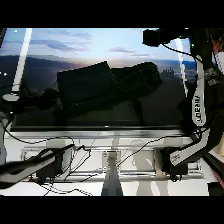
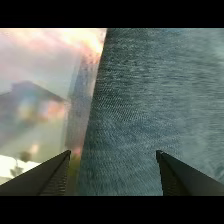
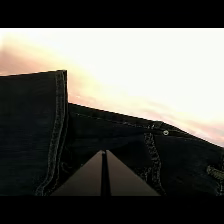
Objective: Fold the clothes and pants, and hang the long-sleeved shirts on hangers.
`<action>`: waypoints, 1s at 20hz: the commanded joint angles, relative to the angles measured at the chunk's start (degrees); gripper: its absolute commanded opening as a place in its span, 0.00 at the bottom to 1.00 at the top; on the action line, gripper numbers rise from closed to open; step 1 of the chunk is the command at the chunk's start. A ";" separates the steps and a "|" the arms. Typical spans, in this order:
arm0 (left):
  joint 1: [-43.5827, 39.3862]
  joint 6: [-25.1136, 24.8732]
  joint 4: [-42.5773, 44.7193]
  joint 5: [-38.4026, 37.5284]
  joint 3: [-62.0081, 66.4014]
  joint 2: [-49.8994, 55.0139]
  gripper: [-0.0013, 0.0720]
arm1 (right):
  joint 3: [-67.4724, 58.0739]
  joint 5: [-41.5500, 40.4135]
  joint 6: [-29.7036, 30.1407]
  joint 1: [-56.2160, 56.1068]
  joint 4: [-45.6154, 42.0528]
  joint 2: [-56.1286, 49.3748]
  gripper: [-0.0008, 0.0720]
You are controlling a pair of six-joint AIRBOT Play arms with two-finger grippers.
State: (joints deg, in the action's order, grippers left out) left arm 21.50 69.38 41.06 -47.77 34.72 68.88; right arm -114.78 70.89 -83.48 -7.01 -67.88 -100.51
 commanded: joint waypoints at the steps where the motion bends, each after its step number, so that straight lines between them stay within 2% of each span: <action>1: -1.16 -11.56 -12.52 3.85 -1.51 8.28 0.85 | -0.02 0.02 0.72 -0.20 -0.04 -0.11 0.06; 2: -1.16 -14.95 -16.35 3.67 -1.31 9.88 0.81 | -0.02 0.02 0.72 -0.20 -0.02 -0.31 0.06; 3: -1.16 -18.14 -19.89 3.45 -0.96 10.88 0.64 | 0.07 -0.02 0.72 -0.20 0.02 -0.59 0.06; 4: -1.16 -20.81 -22.01 2.82 -0.26 11.17 0.41 | 0.55 -0.37 0.70 -0.35 0.13 -0.85 0.06; 5: -1.07 -23.61 -21.90 1.01 1.49 10.99 0.07 | 1.18 -0.83 0.70 -0.59 0.15 -1.11 0.06; 6: -0.61 -24.90 -19.98 -1.70 4.92 10.69 0.06 | 1.77 -1.31 0.72 -1.27 0.26 -1.51 0.06; 7: -0.28 -22.71 -16.83 -4.39 9.11 10.32 0.06 | 2.25 -2.10 0.72 -2.16 0.26 -2.01 0.06; 10: -1.20 -11.87 -3.28 -16.09 25.11 9.84 0.06 | 2.64 -7.04 0.68 -6.58 2.21 -4.83 0.06; 12: -1.97 -7.89 1.46 -24.59 35.47 9.84 0.06 | 2.71 -10.60 0.13 -11.10 3.78 -7.91 0.06; 15: -1.99 -4.74 0.85 -31.47 47.52 9.84 0.06 | 2.99 -12.68 -3.37 -19.80 6.91 -13.77 0.06; 18: -1.99 -4.83 -6.01 -31.98 51.71 9.49 0.06 | 2.99 -15.98 -3.43 -30.03 16.72 -19.89 0.06; 20: -2.34 -5.03 -10.10 -31.82 51.69 9.55 0.06 | 2.99 -21.14 -3.41 -36.68 17.86 -22.12 0.06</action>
State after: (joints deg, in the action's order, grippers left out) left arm 19.44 63.35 36.14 -77.38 83.15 78.52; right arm -111.81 55.81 -86.21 -34.98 -55.20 -118.54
